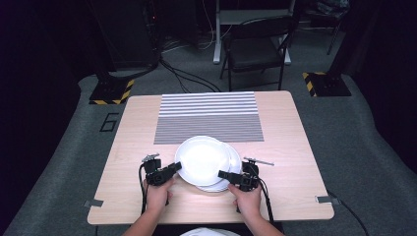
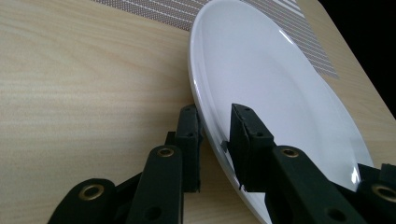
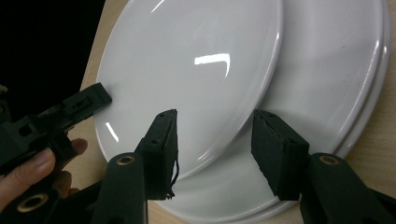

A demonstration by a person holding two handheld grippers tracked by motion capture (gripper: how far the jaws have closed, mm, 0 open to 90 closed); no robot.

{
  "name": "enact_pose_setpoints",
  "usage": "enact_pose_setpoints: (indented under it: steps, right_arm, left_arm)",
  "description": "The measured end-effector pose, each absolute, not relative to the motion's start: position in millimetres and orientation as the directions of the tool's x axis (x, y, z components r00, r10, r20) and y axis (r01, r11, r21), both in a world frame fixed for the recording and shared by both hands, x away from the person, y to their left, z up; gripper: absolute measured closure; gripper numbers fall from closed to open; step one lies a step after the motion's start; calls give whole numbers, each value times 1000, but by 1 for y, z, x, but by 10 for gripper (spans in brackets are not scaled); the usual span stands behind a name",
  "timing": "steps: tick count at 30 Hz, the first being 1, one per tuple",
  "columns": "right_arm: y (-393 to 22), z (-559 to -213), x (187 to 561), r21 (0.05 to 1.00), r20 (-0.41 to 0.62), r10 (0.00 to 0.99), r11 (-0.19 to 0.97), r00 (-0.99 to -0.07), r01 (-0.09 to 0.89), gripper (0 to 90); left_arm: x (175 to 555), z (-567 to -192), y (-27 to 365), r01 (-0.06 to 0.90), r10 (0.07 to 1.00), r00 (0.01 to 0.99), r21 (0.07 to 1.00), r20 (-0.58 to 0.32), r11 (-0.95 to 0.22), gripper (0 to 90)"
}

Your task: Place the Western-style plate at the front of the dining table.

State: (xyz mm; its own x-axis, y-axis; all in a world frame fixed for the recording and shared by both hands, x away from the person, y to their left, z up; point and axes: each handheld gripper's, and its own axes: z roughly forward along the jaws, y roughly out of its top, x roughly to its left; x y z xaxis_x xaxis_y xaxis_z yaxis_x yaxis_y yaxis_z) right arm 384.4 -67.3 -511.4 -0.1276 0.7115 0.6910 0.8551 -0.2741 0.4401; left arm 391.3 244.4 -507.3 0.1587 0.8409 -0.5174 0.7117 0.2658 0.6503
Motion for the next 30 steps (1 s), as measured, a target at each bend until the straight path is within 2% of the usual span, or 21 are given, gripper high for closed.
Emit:
enact_pose_setpoints:
  steps: [3,14,21,30]
  right_arm:
    - [-66,-512,388,439,697,708,-298,-113,847,507]
    - [-58,-516,401,406,730,682,-373,-50,834,519]
    - [-52,-518,399,419,728,683,-368,-66,830,538]
    - [-58,-523,400,363,784,620,-402,-42,840,551]
  left_arm:
    - [388,-508,243,708,849,158,658,-504,258,721]
    - [379,-512,241,699,830,139,647,-540,304,699]
    - [380,-515,240,689,824,126,646,-553,329,698]
    - [384,-522,247,694,775,148,623,-614,361,717]
